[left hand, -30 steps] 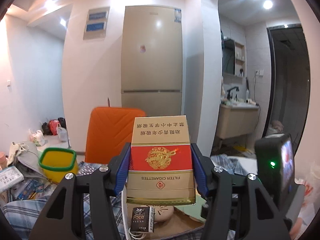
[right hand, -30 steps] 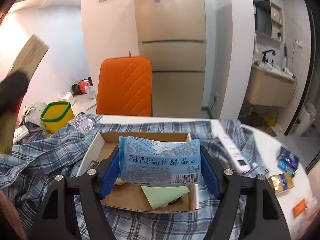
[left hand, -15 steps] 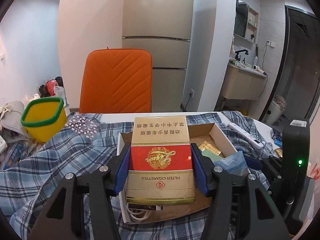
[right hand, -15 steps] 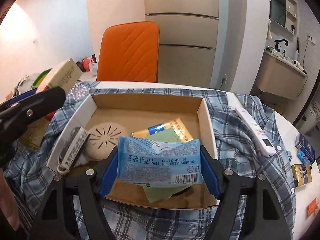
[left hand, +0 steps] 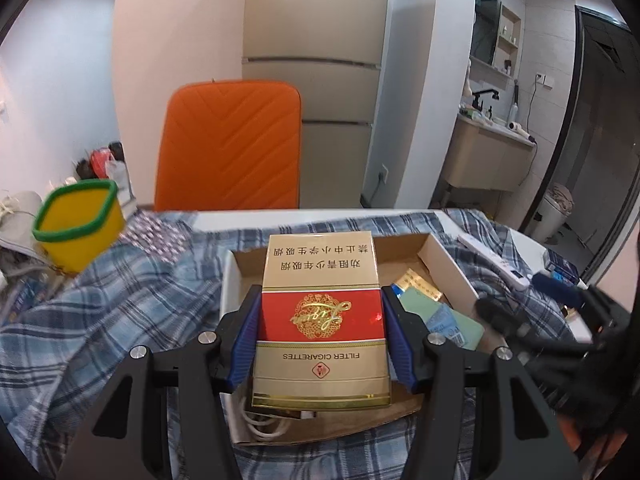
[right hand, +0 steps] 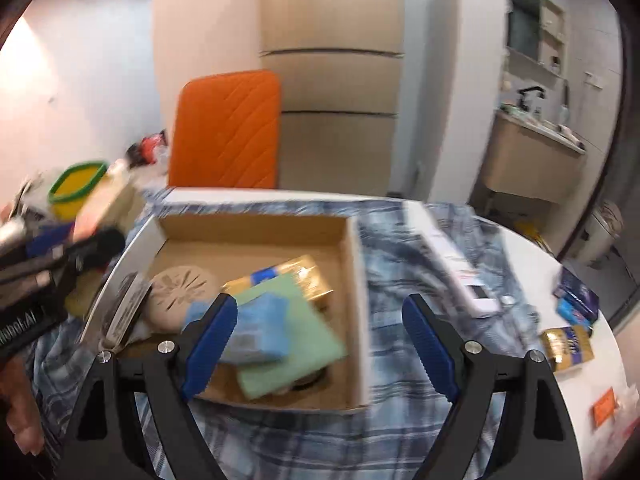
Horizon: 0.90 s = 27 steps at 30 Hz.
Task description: Organize soft objects
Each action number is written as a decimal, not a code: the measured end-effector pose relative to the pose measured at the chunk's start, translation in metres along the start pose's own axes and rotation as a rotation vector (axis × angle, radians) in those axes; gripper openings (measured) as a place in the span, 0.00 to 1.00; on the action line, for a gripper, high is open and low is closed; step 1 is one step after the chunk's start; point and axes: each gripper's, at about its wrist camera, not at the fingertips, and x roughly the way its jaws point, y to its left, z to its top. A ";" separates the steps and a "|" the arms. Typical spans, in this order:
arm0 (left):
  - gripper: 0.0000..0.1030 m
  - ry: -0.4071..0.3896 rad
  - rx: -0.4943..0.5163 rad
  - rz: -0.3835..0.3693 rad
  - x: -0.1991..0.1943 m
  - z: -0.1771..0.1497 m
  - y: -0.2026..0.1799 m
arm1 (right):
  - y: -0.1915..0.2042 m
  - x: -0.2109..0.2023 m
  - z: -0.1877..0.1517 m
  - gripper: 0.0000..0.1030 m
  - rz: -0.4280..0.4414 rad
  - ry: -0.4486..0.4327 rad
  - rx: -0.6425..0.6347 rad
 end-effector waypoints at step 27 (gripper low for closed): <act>0.96 -0.339 0.058 0.049 -0.118 -0.011 -0.007 | -0.009 -0.099 0.003 0.84 -0.023 -0.271 0.006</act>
